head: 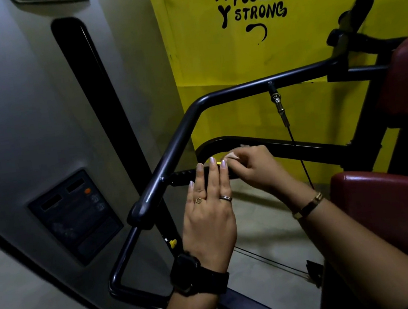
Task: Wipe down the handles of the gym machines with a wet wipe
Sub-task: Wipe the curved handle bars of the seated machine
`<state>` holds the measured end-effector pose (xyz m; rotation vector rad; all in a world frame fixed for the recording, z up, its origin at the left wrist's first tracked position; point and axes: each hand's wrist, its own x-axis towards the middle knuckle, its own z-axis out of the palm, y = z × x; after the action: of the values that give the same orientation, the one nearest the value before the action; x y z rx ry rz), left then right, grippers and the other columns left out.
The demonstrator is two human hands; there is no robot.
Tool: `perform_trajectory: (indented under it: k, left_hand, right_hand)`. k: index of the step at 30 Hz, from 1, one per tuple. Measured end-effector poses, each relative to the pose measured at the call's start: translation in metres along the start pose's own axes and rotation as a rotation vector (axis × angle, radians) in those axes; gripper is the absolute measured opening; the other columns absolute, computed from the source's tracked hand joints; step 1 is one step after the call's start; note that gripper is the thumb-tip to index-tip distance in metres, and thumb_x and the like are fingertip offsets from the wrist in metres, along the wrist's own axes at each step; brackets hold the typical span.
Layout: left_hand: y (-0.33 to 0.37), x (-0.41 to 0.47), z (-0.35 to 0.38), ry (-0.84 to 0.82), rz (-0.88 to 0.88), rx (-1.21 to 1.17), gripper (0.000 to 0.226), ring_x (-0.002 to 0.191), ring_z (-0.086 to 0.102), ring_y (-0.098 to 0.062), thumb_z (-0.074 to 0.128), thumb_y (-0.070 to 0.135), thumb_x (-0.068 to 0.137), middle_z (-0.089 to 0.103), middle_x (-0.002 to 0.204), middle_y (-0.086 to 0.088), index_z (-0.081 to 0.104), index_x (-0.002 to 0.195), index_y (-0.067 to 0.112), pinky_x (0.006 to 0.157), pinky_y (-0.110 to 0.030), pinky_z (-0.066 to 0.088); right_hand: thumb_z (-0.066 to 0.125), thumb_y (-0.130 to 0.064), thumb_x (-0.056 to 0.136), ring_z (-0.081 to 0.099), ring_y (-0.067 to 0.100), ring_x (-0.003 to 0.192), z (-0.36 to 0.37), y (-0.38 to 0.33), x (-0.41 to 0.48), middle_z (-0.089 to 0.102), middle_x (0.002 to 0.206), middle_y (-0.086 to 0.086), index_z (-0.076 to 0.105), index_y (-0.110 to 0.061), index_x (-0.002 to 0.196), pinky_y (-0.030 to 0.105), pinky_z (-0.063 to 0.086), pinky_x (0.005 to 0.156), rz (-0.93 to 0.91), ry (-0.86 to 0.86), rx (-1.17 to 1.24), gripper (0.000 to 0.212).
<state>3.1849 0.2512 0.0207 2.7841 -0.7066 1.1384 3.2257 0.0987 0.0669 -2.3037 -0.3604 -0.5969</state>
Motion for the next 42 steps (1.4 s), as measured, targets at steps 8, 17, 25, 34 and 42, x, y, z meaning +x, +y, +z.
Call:
perform_trajectory:
  k: [8, 17, 25, 34, 42]
  left_hand:
    - [-0.001, 0.0, 0.003, 0.004, -0.001, 0.04, 0.062, 0.146, 0.025, -0.031, 0.039, 0.015, 0.092, 0.027, 0.158, -0.013, 0.026, 0.152, 0.008, 0.114, -0.042, 0.029]
    - [-0.001, -0.001, 0.002, 0.008, -0.003, 0.055, 0.06, 0.147, 0.02, -0.029, 0.029, 0.017, 0.094, 0.024, 0.159, -0.013, 0.021, 0.153, 0.008, 0.117, -0.04, 0.023]
    - [-0.001, 0.0, 0.003, 0.024, 0.0, 0.061, 0.059, 0.146, 0.018, -0.028, 0.027, 0.019, 0.095, 0.026, 0.158, -0.013, 0.024, 0.152, 0.008, 0.116, -0.039, 0.021]
    - [-0.002, 0.0, 0.0, 0.019, 0.021, 0.049, 0.058, 0.144, 0.027, -0.03, 0.027, 0.016, 0.093, 0.032, 0.155, -0.015, 0.024, 0.15, 0.007, 0.113, -0.041, 0.028]
    - [-0.002, 0.001, 0.001, 0.018, 0.018, 0.054, 0.061, 0.145, 0.021, -0.03, 0.03, 0.012, 0.089, 0.03, 0.156, -0.015, 0.028, 0.15, 0.007, 0.115, -0.039, 0.018]
  right_hand:
    - [0.051, -0.031, 0.085, 0.035, 0.02, 0.141, 0.012, 0.032, -0.041, 0.054, 0.139, -0.002, 0.062, -0.021, 0.126, 0.051, 0.027, 0.112, -0.543, 0.1, -0.734, 0.044]
    - [0.046, -0.026, 0.092, 0.018, 0.026, 0.146, 0.081, 0.019, -0.047, 0.025, 0.158, 0.008, 0.021, -0.014, 0.153, 0.052, -0.012, 0.117, -0.408, 0.232, -1.163, 0.067]
    - [0.054, -0.032, 0.091, -0.001, 0.026, 0.149, 0.091, 0.025, -0.048, 0.024, 0.158, 0.004, 0.027, -0.017, 0.152, 0.056, -0.017, 0.113, -0.315, 0.312, -1.191, 0.068]
    - [0.054, -0.029, 0.091, 0.008, 0.015, 0.148, 0.084, 0.028, -0.077, 0.014, 0.161, 0.002, 0.023, -0.016, 0.153, 0.058, -0.019, 0.11, -0.131, 0.358, -1.192, 0.071]
    - [0.055, -0.031, 0.09, 0.036, 0.027, 0.136, 0.057, 0.014, -0.039, 0.053, 0.134, 0.004, 0.047, -0.015, 0.14, 0.061, -0.014, 0.111, -0.082, 0.408, -1.107, 0.054]
